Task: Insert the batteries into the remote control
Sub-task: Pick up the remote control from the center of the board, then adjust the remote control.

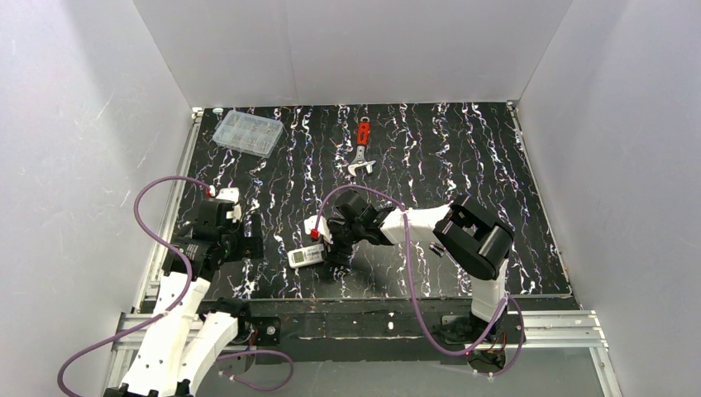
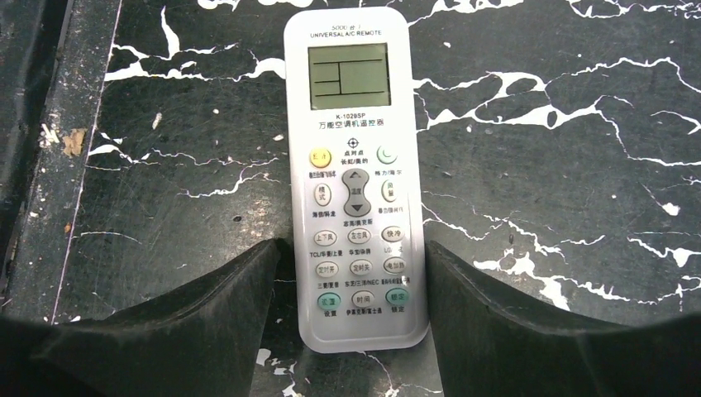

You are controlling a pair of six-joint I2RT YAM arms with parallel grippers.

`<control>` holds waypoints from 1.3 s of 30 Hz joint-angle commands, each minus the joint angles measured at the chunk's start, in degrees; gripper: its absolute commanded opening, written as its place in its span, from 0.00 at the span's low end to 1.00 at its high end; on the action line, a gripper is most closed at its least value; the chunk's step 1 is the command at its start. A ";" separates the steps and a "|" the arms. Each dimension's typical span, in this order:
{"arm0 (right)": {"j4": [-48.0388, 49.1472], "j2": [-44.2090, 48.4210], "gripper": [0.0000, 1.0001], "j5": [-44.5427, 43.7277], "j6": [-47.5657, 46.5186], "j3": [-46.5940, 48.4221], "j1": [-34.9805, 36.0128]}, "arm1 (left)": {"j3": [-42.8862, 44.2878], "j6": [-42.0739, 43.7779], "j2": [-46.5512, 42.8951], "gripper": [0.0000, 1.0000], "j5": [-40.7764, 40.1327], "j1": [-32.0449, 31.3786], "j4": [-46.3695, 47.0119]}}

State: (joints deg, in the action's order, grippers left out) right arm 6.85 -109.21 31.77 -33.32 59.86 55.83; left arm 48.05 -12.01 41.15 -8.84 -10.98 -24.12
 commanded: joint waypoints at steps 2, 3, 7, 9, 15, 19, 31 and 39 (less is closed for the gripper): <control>-5.43 0.15 0.69 -0.86 -0.82 -1.21 -0.03 | -1.18 -0.04 -0.62 0.99 -2.31 0.43 -4.09; -5.18 0.14 0.66 -1.18 -0.52 -1.16 -0.06 | -1.15 -0.03 -0.58 0.99 -2.32 0.44 -4.09; -4.30 0.79 0.52 -2.54 0.91 -0.95 -0.07 | -1.16 -0.13 -0.47 0.99 -2.51 0.44 -4.09; -3.70 2.15 0.45 -2.00 2.51 -1.11 -0.11 | -0.99 -0.49 -0.50 0.99 -3.19 0.44 -4.09; -0.73 8.77 0.19 -0.37 10.33 -2.39 -0.37 | -0.85 -4.35 -2.11 0.99 0.24 0.45 -2.31; 0.63 13.55 0.17 -0.30 14.78 -4.14 -0.37 | -0.76 -8.32 -3.69 0.99 6.76 0.44 0.15; 5.51 28.20 0.08 -5.59 48.35 -10.57 -2.22 | -0.20 -35.25 -6.27 0.99 20.94 0.45 6.85; 5.51 33.76 0.01 -10.98 62.90 -10.05 -2.21 | -6.49 -52.68 -5.93 0.99 26.19 0.39 19.45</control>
State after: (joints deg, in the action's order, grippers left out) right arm 9.45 -79.05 24.64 19.40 48.42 53.67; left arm 44.38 -54.94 34.81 13.32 -10.83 -8.97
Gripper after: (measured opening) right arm 0.596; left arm 0.992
